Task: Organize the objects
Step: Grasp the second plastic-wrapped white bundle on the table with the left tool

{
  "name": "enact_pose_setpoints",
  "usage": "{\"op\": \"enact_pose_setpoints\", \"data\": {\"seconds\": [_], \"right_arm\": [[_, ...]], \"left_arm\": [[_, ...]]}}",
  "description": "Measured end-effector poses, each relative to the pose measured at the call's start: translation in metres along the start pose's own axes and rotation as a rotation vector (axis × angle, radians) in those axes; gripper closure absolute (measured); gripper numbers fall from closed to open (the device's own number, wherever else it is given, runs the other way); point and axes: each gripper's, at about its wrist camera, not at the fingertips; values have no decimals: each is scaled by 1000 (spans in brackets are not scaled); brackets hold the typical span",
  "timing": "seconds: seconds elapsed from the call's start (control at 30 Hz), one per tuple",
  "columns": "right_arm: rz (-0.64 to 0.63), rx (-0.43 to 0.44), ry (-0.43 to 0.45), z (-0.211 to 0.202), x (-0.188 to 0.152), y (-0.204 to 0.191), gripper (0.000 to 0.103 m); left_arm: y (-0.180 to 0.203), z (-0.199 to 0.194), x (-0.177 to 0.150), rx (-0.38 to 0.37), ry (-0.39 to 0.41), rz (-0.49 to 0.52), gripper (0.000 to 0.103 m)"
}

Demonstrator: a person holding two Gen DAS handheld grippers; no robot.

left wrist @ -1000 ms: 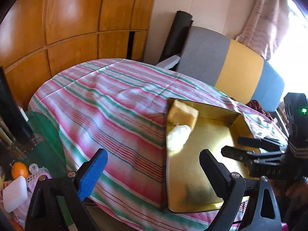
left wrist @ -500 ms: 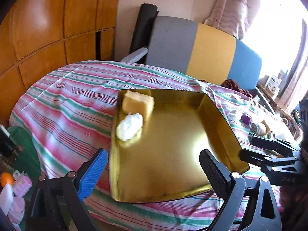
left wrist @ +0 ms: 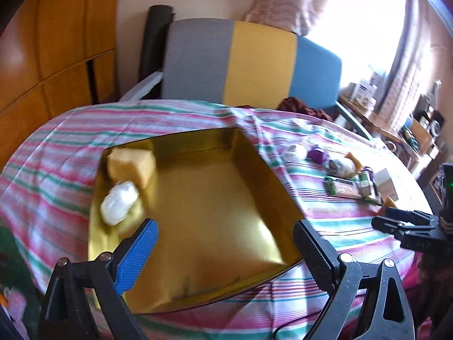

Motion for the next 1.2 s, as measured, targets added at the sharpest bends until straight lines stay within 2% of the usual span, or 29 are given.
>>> {"op": "enact_pose_setpoints", "data": {"seconds": [0.23,0.37,0.43,0.5,0.57,0.77,0.9,1.2], "right_arm": [[139,-95,54,-21,6,66,26],[201,-118,86,-23,10,91,26],[232,-115,98,-22,11,104,26],[268,-100,111,-21,9,116,26],[305,-73,118,-19,7,126,26],[442,40,123,-14,-1,151,25],[504,82,127,-12,-6,162,25],[501,120,99,-5,-5,161,25]], "left_arm": [[41,19,17,-45,-20,95,7],[61,31,32,-63,-33,146,7],[71,39,43,-74,-41,163,11],[82,50,56,-81,-47,182,12],[93,66,69,-76,-59,204,17],[120,137,100,-65,-172,272,31],[130,187,110,-39,-249,284,31],[150,266,122,-2,-338,329,31]]}}
Point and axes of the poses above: each gripper's, at about its wrist camera, not at the fingertips, and z roughly the way its jaws point, y to its right, x to its top, and after that the axes turned 3 degrees about -x, right-handed
